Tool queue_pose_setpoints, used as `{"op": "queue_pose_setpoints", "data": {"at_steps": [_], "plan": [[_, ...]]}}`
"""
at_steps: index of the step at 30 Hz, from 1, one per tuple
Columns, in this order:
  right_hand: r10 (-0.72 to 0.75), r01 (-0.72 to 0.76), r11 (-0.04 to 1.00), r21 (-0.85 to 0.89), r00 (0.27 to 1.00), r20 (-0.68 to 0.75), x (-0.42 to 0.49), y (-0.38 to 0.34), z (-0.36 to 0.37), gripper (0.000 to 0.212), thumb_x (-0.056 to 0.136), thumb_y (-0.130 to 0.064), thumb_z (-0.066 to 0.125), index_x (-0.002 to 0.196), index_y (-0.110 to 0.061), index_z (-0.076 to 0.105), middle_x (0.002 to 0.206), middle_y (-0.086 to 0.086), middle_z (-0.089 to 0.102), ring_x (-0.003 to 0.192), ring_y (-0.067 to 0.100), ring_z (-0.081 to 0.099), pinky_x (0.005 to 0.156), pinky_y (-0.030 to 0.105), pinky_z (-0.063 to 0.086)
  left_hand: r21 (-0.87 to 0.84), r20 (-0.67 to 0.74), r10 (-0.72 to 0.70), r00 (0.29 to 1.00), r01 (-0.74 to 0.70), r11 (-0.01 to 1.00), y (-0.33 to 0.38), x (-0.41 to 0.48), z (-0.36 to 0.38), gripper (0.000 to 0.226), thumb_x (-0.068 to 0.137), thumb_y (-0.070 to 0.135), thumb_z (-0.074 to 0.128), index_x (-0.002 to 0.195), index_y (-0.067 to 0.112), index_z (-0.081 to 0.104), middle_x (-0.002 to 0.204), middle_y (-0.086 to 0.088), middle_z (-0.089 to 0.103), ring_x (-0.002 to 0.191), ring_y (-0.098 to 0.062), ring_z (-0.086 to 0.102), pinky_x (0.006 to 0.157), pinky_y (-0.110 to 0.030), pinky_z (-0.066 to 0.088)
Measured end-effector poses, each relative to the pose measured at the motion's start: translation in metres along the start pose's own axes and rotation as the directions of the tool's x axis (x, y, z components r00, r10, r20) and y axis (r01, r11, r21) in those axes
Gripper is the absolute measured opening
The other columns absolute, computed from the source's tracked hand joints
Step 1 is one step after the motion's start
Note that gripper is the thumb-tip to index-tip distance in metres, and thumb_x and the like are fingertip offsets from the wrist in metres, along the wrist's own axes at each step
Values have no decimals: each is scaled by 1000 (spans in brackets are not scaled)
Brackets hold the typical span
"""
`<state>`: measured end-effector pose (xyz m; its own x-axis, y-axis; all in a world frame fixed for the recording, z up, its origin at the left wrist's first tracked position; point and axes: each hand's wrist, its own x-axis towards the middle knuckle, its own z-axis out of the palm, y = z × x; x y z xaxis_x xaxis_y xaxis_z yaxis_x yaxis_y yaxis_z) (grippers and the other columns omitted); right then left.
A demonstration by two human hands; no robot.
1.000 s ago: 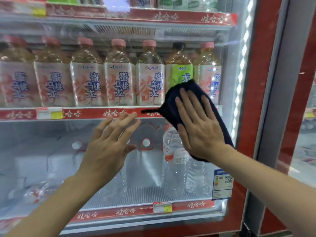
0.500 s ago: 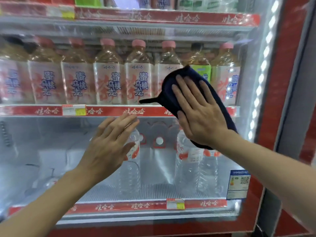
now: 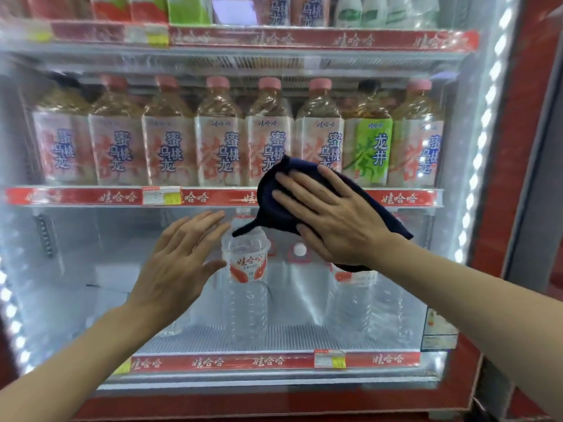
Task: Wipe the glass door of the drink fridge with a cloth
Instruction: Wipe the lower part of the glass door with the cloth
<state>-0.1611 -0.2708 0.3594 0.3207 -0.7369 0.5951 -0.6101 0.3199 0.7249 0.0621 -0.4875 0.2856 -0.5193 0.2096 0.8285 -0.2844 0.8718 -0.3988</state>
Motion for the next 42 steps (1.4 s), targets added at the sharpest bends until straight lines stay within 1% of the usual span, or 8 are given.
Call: {"op": "queue_pose_setpoints", "data": {"at_steps": [5, 9, 13, 20, 25, 29, 33, 42], "plan": [[291, -284, 955, 79, 953, -84, -5, -64, 19, 64, 105, -34, 35, 162, -7, 21, 170, 13, 14, 158, 29, 13, 128, 53, 7, -23, -65, -22, 998, 21, 1000, -1, -1, 2, 58, 95, 30, 69, 142, 3, 52, 149, -11, 49, 138, -28, 44, 120, -41, 28], [-27, 25, 999, 48, 999, 23, -28, -103, 33, 66, 106, -37, 37, 163, -9, 18, 171, 10, 12, 158, 28, 11, 128, 52, 8, -97, -57, -22, 998, 16, 995, -7, -2, -3, 62, 90, 22, 76, 143, 4, 51, 149, -10, 49, 138, -28, 45, 119, -40, 31], [-220, 218, 975, 37, 972, 82, -4, -69, 19, 66, 108, -38, 33, 164, -12, 13, 171, 7, 10, 159, 25, 8, 129, 49, 7, -100, -18, -40, 999, 38, 994, -25, -17, -10, 81, 80, 39, 84, 145, 6, 49, 149, -10, 49, 138, -28, 44, 118, -40, 30], [202, -200, 979, 35, 977, -67, 73, -40, -5, 63, 106, -33, 30, 163, -10, 17, 171, 12, 12, 159, 27, 10, 128, 54, 8, -89, -58, -175, 983, 169, 982, -41, -32, 1, 94, 75, 57, 79, 142, -1, 49, 146, -15, 48, 134, -32, 42, 120, -35, 23], [320, -306, 944, 120, 939, -127, 61, -94, 16, 64, 105, -33, 36, 161, -6, 23, 169, 15, 15, 158, 31, 14, 127, 57, 11, -87, -106, -141, 984, 132, 987, -45, -34, 7, 90, 80, 62, 65, 141, -1, 49, 146, -12, 45, 134, -31, 43, 122, -34, 21], [81, -77, 994, 82, 996, -44, 38, -127, 26, 64, 106, -35, 36, 162, -9, 21, 170, 11, 15, 158, 28, 12, 128, 53, 6, -138, -82, -182, 980, 169, 976, -41, -34, -1, 96, 78, 56, 76, 147, -1, 41, 149, -13, 43, 139, -30, 41, 123, -34, 23], [-201, 196, 979, 60, 977, 76, 50, -97, 14, 63, 108, -39, 31, 164, -13, 14, 171, 8, 10, 159, 25, 8, 129, 49, 6, -113, -37, -220, 975, 215, 970, -46, -43, -12, 102, 72, 41, 86, 150, -4, 38, 150, -18, 41, 141, -32, 37, 124, -30, 18], [124, -124, 992, 1, 990, -69, 113, -77, -6, 63, 106, -32, 34, 162, -8, 20, 170, 14, 14, 158, 30, 12, 127, 55, 10, -2, 6, -207, 978, 207, 978, -71, -65, -12, 102, 68, 50, 87, 146, -1, 45, 146, -18, 50, 136, -33, 41, 119, -45, 27]]}}
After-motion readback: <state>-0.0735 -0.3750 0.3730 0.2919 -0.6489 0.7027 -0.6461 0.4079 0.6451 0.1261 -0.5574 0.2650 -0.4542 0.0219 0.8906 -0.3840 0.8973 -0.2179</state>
